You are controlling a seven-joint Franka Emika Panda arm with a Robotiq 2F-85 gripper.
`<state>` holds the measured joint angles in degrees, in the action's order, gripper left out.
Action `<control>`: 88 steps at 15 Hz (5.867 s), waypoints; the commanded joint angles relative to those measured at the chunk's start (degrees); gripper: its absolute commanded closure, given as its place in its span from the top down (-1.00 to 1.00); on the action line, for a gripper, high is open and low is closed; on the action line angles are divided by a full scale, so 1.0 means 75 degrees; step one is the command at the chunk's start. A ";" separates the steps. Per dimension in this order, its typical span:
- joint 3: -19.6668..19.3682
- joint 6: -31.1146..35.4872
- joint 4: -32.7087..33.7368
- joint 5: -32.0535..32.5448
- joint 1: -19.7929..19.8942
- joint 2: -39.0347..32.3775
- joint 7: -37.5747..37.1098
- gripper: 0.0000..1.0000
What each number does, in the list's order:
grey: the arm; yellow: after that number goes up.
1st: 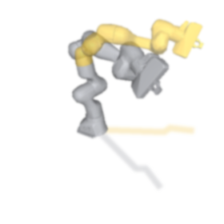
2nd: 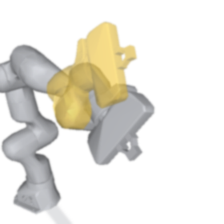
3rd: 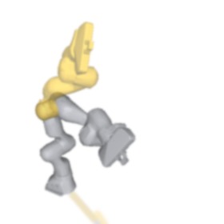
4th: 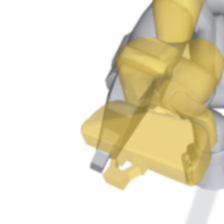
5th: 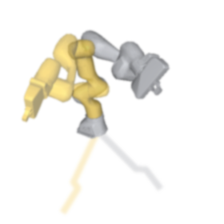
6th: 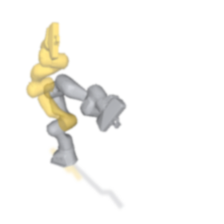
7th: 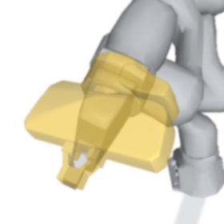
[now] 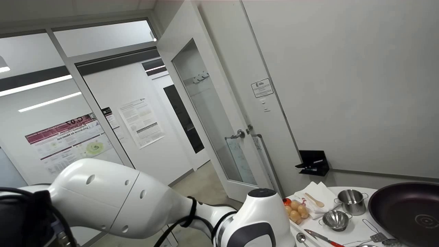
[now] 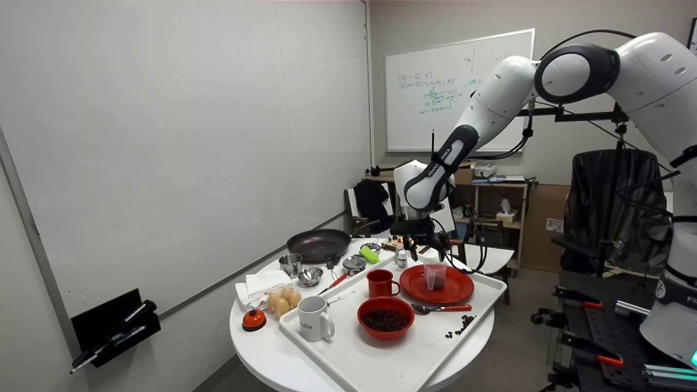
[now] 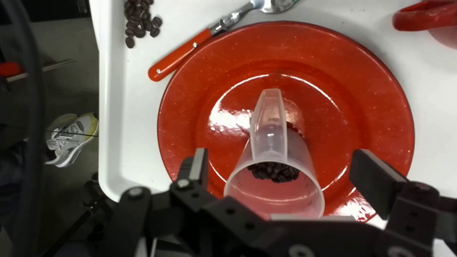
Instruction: Pour a portion of the contents inside the clear jar into the red bowl
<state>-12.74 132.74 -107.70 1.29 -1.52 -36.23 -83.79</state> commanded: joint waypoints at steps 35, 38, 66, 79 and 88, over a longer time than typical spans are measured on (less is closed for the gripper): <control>-0.0012 0.0870 0.0802 -0.0259 0.0224 -0.1307 0.0111 0.16; -0.0011 0.0852 0.0699 -0.0293 0.0221 -0.1194 0.0083 0.58; 0.0073 -0.0618 0.1457 0.1117 -0.0974 -0.0351 0.0430 -0.86; 0.0786 -0.1077 0.2247 0.1395 -0.1020 -0.0303 0.3975 -0.86; 0.0474 -0.0553 0.1903 0.2390 -0.1221 -0.0204 0.6034 -0.86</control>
<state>-7.50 128.54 -93.05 16.52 -9.26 -38.06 -40.03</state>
